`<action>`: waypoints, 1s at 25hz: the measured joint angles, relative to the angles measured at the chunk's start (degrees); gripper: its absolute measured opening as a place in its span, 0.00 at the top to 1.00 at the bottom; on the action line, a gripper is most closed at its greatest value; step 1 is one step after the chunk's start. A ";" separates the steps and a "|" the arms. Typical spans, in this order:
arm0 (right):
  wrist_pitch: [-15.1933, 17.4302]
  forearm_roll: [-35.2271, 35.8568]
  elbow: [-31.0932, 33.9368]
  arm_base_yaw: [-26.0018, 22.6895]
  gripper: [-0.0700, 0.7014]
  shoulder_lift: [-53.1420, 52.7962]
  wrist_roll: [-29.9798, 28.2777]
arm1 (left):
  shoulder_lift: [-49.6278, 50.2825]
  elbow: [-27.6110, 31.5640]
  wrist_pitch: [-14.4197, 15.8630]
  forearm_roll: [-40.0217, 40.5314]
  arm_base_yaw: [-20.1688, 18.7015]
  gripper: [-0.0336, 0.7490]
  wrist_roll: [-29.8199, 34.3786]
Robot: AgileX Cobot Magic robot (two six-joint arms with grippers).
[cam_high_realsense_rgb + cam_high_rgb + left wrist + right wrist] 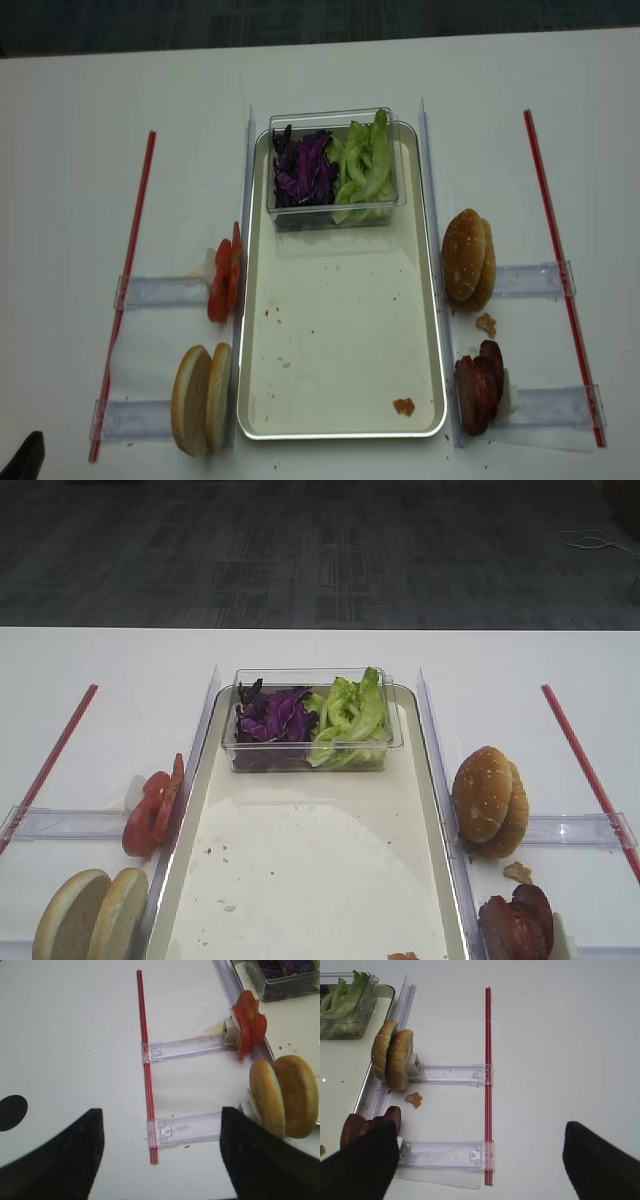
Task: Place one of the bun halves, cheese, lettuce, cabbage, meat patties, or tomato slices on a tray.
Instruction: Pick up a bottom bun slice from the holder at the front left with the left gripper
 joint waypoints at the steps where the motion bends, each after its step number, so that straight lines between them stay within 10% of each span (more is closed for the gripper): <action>1: 0.00 0.00 0.00 0.00 0.01 0.00 0.00 | 0.00 0.00 0.00 0.00 0.00 0.36 0.00; 25: 0.00 0.00 0.00 0.00 0.01 0.00 0.00 | 0.00 0.00 0.00 0.00 0.00 0.36 0.00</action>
